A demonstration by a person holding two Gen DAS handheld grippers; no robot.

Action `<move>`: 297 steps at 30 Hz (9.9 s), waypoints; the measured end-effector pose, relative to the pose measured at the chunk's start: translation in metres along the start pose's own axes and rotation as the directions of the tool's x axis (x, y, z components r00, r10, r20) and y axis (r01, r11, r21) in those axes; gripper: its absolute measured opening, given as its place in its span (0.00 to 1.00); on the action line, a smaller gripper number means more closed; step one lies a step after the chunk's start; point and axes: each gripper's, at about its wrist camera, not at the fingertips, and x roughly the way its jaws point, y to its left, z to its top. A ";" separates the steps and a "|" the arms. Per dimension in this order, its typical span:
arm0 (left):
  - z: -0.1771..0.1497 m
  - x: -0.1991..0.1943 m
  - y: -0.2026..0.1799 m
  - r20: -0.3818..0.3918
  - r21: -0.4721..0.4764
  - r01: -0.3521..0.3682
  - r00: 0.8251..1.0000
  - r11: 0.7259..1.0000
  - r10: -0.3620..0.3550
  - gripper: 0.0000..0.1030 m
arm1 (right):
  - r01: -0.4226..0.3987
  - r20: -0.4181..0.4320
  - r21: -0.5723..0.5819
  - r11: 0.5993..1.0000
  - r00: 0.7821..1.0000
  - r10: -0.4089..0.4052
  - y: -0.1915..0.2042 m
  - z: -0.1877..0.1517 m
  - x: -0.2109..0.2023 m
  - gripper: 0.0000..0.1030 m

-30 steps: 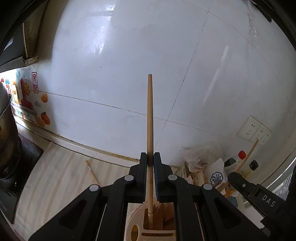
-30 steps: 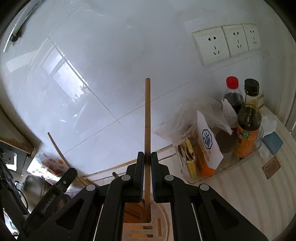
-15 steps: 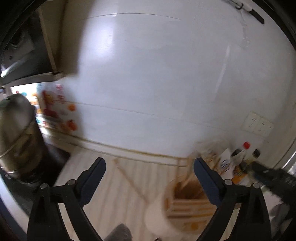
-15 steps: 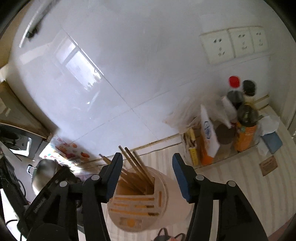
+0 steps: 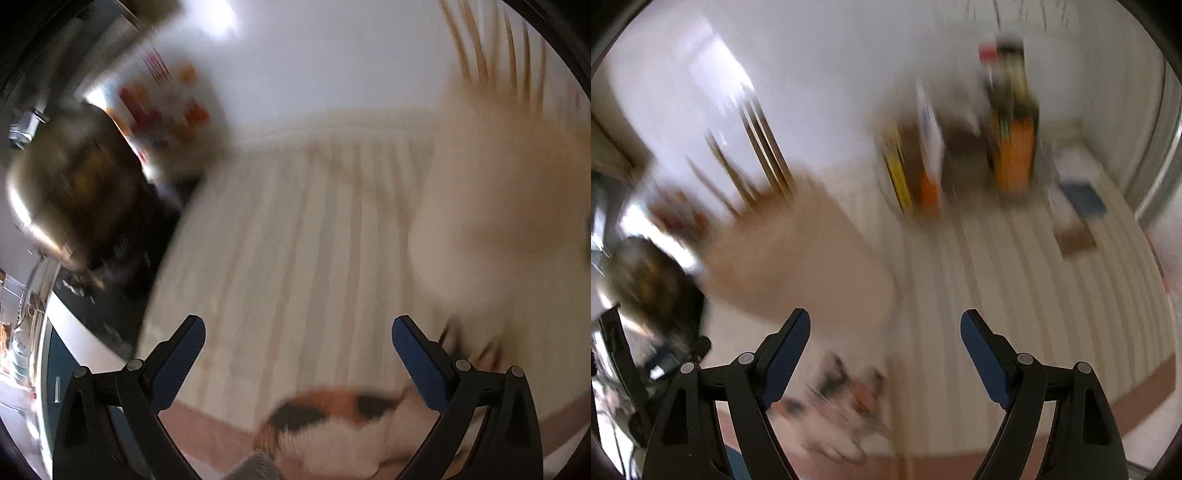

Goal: Organize utensils

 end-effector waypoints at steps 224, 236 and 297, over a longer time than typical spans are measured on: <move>0.048 -0.225 0.024 0.418 -0.061 0.192 0.896 0.979 -0.150 1.00 | 0.208 0.421 -0.206 0.956 0.901 -0.105 0.066 -0.003 -0.153 1.00; -0.044 -0.322 0.074 0.511 0.005 0.234 0.835 0.972 -0.204 1.00 | 0.244 0.537 -0.137 0.960 0.833 -0.135 0.099 -0.110 -0.274 1.00; -0.099 -0.372 0.072 0.442 -0.070 0.201 0.884 0.977 -0.150 1.00 | 0.234 0.504 -0.168 0.958 0.855 -0.120 0.097 -0.155 -0.354 1.00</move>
